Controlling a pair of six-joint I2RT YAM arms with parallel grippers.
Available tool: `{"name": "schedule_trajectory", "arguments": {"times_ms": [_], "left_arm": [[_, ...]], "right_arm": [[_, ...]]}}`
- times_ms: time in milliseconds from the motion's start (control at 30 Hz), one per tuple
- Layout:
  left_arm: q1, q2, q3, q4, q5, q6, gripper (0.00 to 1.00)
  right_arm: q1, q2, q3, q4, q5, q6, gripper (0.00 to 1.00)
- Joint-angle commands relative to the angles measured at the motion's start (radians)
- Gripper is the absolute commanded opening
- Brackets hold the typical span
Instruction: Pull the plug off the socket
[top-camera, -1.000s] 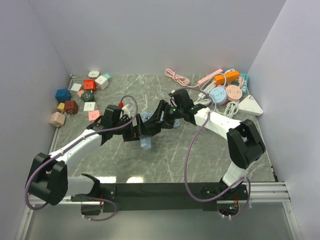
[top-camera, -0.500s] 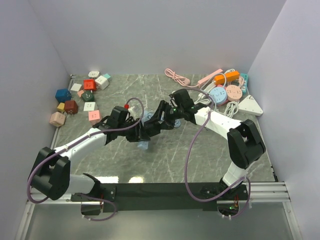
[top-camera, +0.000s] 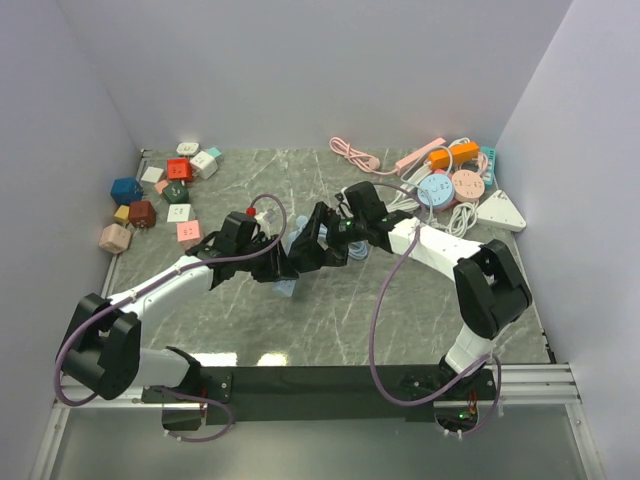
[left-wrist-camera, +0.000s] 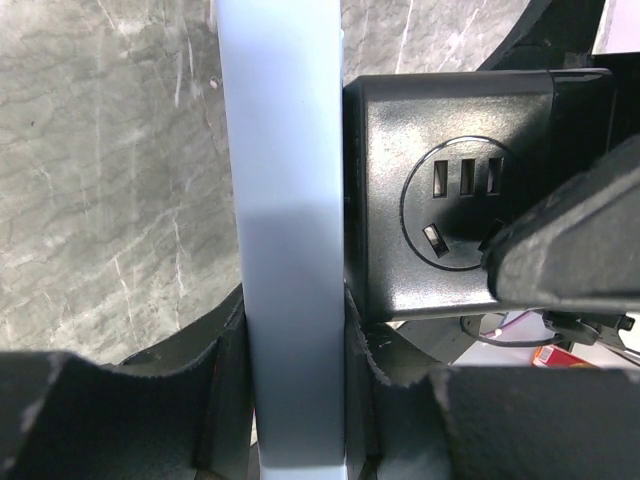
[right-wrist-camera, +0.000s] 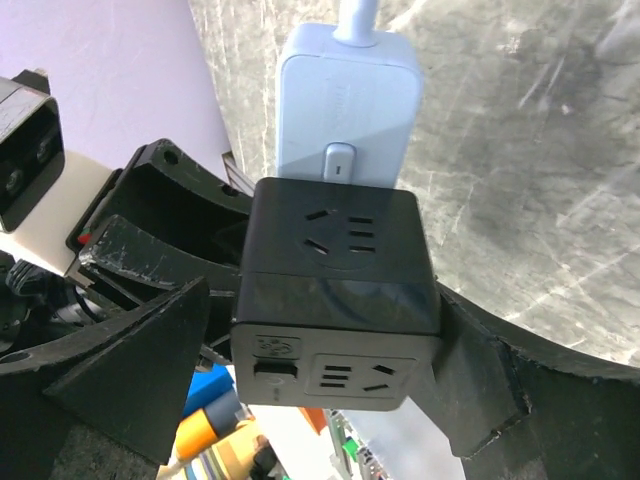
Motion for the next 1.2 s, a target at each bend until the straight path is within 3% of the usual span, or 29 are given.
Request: {"name": "schedule_trajectory", "arguments": {"times_ms": [0, 100, 200, 233, 267, 333, 500, 667, 900, 1033, 1167], "left_arm": [[-0.012, -0.040, 0.047, 0.100, 0.042, -0.005, 0.06], [-0.017, -0.040, 0.058, 0.094, 0.045, -0.002, 0.07], [-0.018, -0.032, 0.058, 0.083, 0.020, 0.000, 0.06], [-0.018, -0.029, 0.055, 0.082, 0.016, -0.003, 0.05], [-0.018, -0.028, 0.053, 0.079, 0.008, -0.005, 0.03], [-0.018, -0.016, 0.056, 0.057, -0.032, 0.001, 0.01], [-0.007, 0.033, 0.032, 0.065, -0.106, 0.025, 0.00], [0.078, 0.116, -0.030, 0.144, -0.049, 0.020, 0.00], [0.118, 0.139, -0.004, 0.129, -0.044, 0.055, 0.00], [0.118, 0.155, 0.038, 0.128, -0.031, 0.046, 0.00], [0.100, 0.176, 0.082, 0.125, -0.026, 0.022, 0.01]], "right_arm": [[0.014, -0.038, 0.008, 0.027, -0.003, -0.001, 0.93], [0.012, -0.031, 0.013, 0.020, 0.018, -0.003, 0.93], [0.012, -0.011, 0.017, 0.040, -0.029, 0.007, 0.73], [0.014, -0.011, 0.014, 0.046, -0.037, 0.010, 0.45], [0.015, -0.014, 0.010, 0.049, -0.052, 0.007, 0.27], [0.014, -0.029, 0.002, 0.021, -0.057, -0.012, 0.00], [-0.011, -0.081, -0.010, -0.035, -0.101, -0.059, 0.00], [-0.098, -0.130, -0.056, -0.049, -0.221, -0.087, 0.00], [-0.183, -0.124, -0.019, -0.234, -0.355, -0.285, 0.00], [-0.175, -0.126, -0.067, -0.100, -0.371, -0.198, 0.00], [-0.122, -0.108, -0.067, -0.006, -0.289, -0.096, 0.00]]}}
